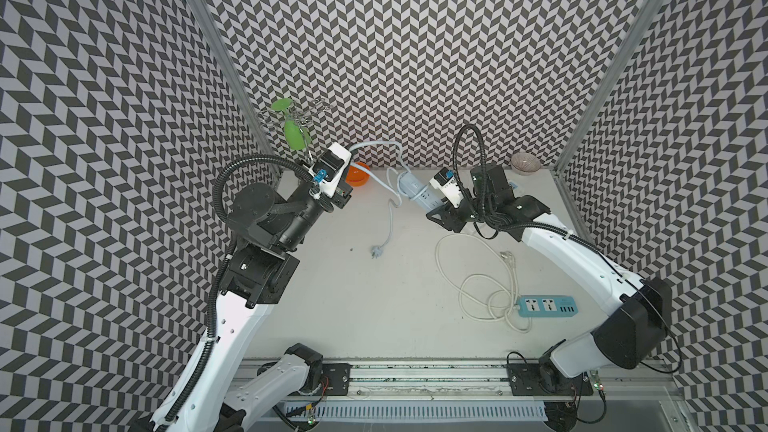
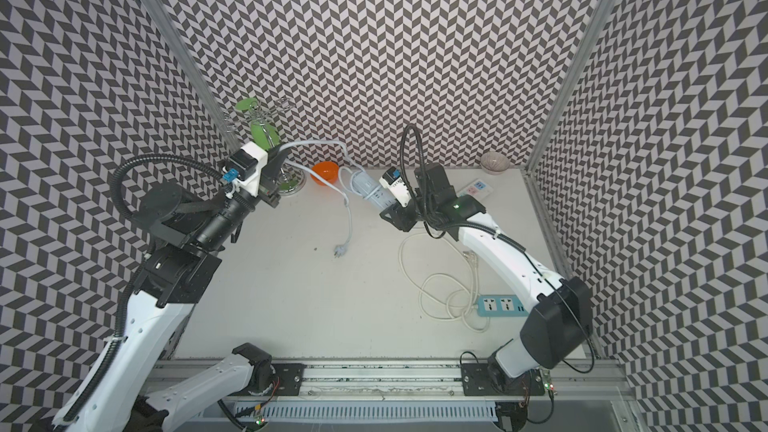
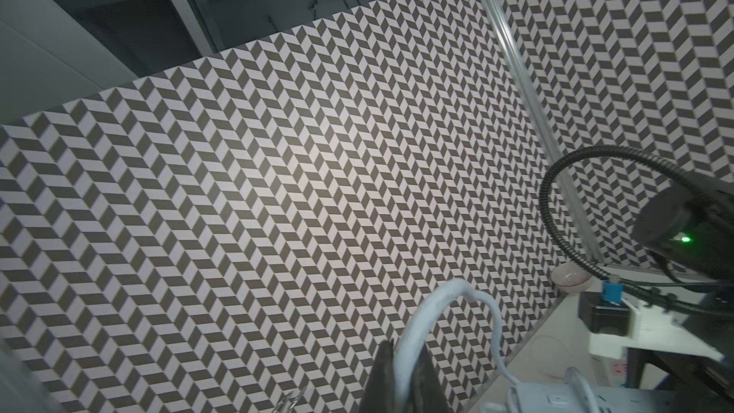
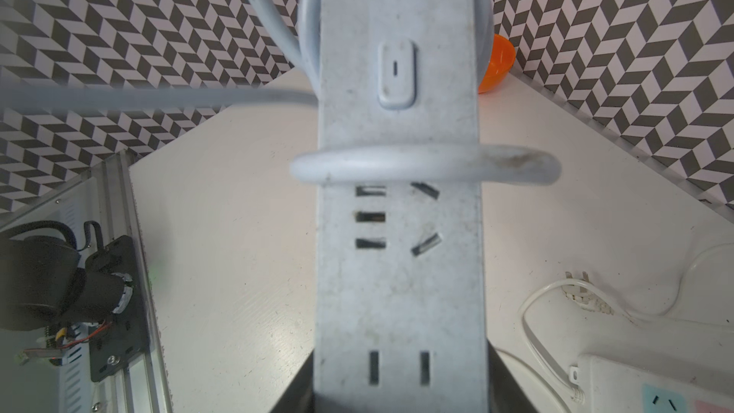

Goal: Wrap the cord around the power strip
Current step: Wrap the power cord around the power strip.

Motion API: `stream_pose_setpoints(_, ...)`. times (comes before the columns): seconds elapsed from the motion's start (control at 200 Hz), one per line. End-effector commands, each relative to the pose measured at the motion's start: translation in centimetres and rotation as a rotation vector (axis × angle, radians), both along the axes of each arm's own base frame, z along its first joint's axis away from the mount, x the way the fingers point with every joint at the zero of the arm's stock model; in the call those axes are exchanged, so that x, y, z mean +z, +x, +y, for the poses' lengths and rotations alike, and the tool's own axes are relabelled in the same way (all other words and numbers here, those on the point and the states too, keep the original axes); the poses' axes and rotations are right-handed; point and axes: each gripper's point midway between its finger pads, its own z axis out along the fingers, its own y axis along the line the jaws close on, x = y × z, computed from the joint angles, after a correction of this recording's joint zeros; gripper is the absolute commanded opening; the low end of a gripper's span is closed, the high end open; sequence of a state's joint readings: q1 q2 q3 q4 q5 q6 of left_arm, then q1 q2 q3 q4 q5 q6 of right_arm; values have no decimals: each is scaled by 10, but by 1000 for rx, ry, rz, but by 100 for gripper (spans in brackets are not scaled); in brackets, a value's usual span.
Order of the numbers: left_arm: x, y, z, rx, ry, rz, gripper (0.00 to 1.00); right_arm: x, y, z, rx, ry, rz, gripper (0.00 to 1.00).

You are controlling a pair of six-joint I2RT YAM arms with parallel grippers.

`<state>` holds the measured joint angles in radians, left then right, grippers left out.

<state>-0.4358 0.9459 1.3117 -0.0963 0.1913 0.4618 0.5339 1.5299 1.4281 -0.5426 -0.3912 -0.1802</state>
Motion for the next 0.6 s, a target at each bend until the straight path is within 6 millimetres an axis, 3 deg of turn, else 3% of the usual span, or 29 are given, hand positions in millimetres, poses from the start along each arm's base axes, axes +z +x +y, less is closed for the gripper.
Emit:
stream_pose_setpoints(0.0, 1, -21, -13, -132, -70, -3, 1, 33, 21, 9, -32, 95, -64, 0)
stream_pose_setpoints(0.23, -37, -29, -37, -264, -49, 105, 1, 59, 38, 18, -20, 158, -98, 0)
stream_pose_setpoints(0.596, -98, -47, -74, -405, 11, 237, 0, 142, 50, -3, 14, 377, -202, 0)
